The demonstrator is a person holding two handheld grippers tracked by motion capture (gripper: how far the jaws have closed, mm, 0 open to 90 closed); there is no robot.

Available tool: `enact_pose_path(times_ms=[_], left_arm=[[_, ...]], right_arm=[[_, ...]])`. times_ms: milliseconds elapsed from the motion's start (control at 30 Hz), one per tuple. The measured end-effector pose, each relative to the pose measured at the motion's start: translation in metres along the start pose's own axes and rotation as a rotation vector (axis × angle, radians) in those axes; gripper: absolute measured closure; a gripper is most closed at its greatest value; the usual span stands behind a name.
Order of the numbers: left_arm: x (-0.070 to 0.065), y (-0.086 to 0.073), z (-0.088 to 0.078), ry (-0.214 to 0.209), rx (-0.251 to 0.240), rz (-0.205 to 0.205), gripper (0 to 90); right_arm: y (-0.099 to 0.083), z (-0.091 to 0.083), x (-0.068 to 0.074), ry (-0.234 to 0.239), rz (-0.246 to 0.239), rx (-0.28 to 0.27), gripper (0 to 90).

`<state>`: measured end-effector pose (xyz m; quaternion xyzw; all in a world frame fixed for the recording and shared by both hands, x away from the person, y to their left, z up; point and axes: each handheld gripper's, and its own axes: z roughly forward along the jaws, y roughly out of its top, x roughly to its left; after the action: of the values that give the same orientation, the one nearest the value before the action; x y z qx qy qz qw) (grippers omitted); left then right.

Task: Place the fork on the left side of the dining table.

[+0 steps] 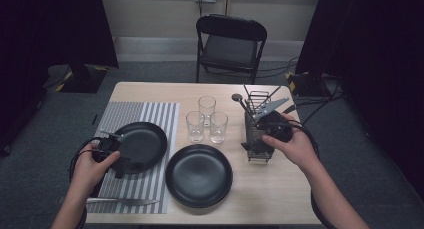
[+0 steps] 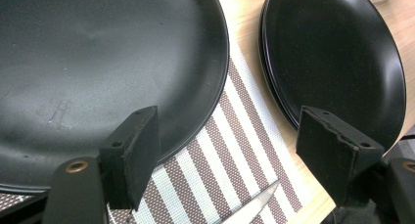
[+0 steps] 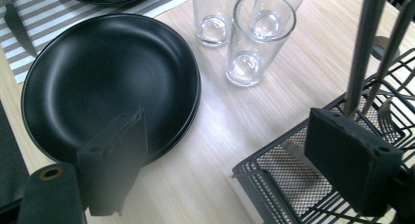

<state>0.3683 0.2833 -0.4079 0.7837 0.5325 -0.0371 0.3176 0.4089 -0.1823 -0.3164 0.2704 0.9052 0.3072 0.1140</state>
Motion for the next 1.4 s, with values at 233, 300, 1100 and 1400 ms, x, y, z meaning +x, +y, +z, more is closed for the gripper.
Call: enact_pose_path(times_ms=[233,300,1100,1400], left_arm=[[-0.001,0.001,0.0,-0.004,-0.009,-0.005,24.3],[-0.001,0.001,0.001,-0.003,-0.011,-0.006,24.4],[0.002,0.002,0.002,-0.011,-0.003,-0.004,24.4],[0.003,0.004,0.002,-0.017,-0.001,-0.002,24.4]], right_arm=[[0.002,0.001,-0.007,-0.005,0.014,0.0,15.7],[0.002,0.001,-0.009,-0.01,0.021,0.002,15.7],[0.011,0.005,-0.036,-0.061,0.076,0.013,15.4],[0.016,0.008,-0.043,-0.078,0.103,0.012,16.4]])
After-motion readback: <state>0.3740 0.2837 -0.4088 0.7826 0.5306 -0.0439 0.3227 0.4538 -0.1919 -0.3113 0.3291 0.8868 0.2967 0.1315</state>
